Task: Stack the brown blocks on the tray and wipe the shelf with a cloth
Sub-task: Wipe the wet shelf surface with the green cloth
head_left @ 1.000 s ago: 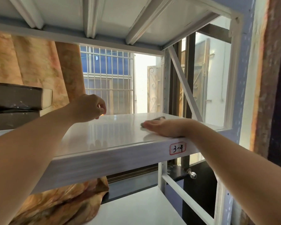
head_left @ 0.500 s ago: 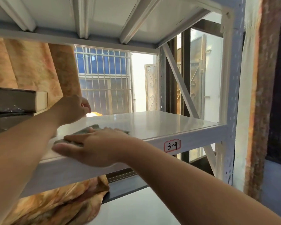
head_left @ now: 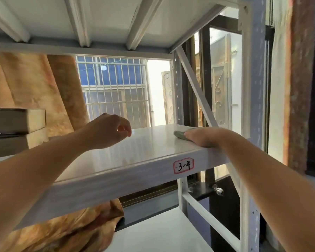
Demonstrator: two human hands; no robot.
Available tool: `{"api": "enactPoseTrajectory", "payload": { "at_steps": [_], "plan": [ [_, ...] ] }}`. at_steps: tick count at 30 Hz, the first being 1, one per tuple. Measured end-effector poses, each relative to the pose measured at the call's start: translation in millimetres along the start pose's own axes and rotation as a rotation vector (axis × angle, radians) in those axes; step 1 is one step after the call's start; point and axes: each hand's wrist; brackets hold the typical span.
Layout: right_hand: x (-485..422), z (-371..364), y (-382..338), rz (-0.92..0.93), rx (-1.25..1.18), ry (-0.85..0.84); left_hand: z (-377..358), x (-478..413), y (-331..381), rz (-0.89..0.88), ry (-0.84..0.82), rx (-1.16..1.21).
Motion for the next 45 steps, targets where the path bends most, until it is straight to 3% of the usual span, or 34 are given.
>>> {"api": "enactPoseTrajectory", "payload": {
  "at_steps": [4,8,15,22,31,39,45],
  "plan": [
    [-12,8,31,-0.170,-0.273,0.015,-4,-15,8,-0.031,-0.014,-0.006],
    [-20,12,48,-0.218,-0.351,0.007,-6,-29,7,-0.017,-0.050,-0.059],
    [-34,19,51,-0.246,-0.262,-0.070,6,-44,-19,0.027,-0.085,-0.287],
    [-42,30,48,-0.237,-0.184,-0.121,-12,-52,-29,0.011,-0.124,-0.194],
    [-68,47,15,-0.292,-0.050,-0.165,-8,-58,-39,0.017,-0.055,-0.130],
    [-71,40,-23,-0.166,-0.137,-0.259,-4,-58,-36,0.014,-0.041,-0.088],
    [-65,28,-99,0.117,-0.024,-0.256,-4,-55,-31,0.037,-0.035,-0.122]
  ]
}}
Point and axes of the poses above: each hand's wrist, its own x-axis away from the middle knuckle, its own z-axis out of the back of the hand, y = z × x, and after that the axes turned 12 degrees about -y, right-handed
